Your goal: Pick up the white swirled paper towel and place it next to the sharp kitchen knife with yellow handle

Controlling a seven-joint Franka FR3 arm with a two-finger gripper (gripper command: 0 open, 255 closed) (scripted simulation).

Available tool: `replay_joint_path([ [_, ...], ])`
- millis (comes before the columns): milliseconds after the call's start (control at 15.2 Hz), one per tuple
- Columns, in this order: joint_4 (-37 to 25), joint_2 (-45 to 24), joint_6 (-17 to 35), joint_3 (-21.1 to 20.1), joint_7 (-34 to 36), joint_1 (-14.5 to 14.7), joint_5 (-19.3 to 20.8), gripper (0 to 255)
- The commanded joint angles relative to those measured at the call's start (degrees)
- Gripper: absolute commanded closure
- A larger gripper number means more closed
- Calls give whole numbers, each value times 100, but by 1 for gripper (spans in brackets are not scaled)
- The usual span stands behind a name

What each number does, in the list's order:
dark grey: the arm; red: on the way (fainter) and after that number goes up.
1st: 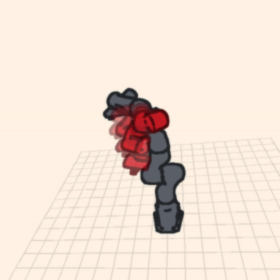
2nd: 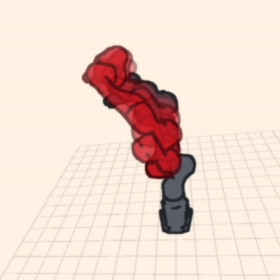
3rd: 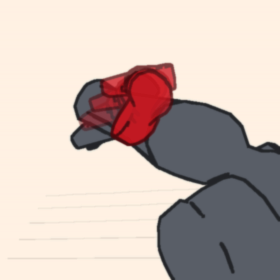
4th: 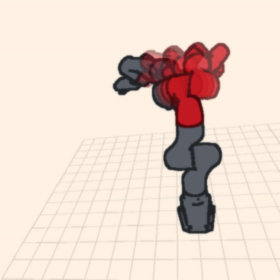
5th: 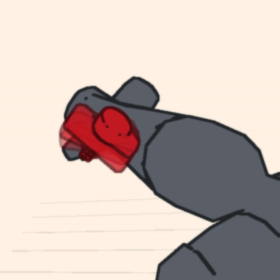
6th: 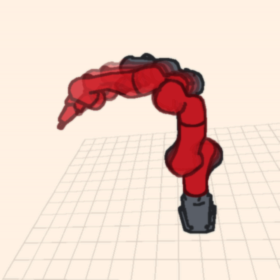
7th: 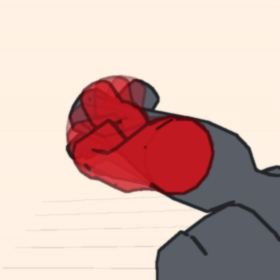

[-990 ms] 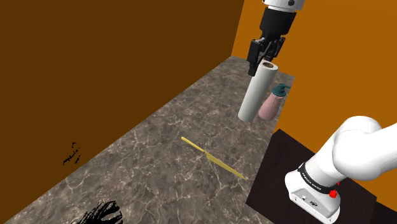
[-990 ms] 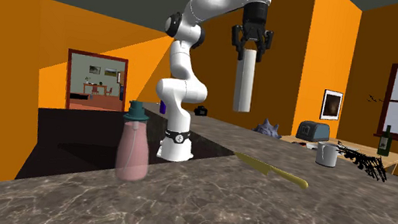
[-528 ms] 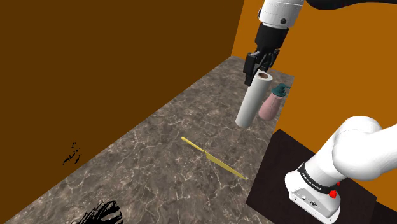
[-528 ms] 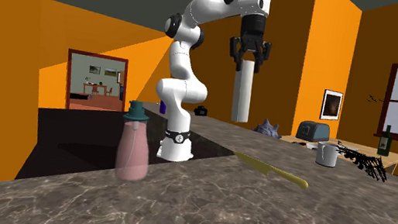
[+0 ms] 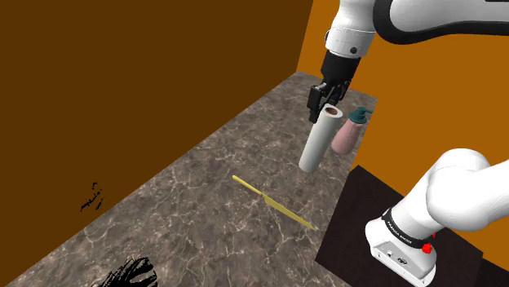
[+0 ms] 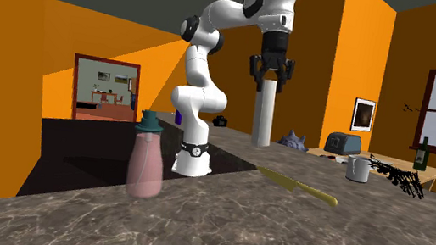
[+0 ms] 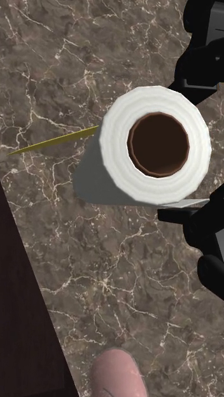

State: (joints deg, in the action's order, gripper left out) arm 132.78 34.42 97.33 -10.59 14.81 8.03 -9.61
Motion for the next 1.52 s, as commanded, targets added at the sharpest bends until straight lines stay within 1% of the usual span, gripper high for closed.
replay_joint_path([
  [0, 173, 12, 165, -27, 3, 12, -22, 255],
  [726, 977, -43, 1023, -114, -58, 41, -102, 255],
  [1452, 1660, -287, 1949, -218, -115, 68, -191, 255],
])
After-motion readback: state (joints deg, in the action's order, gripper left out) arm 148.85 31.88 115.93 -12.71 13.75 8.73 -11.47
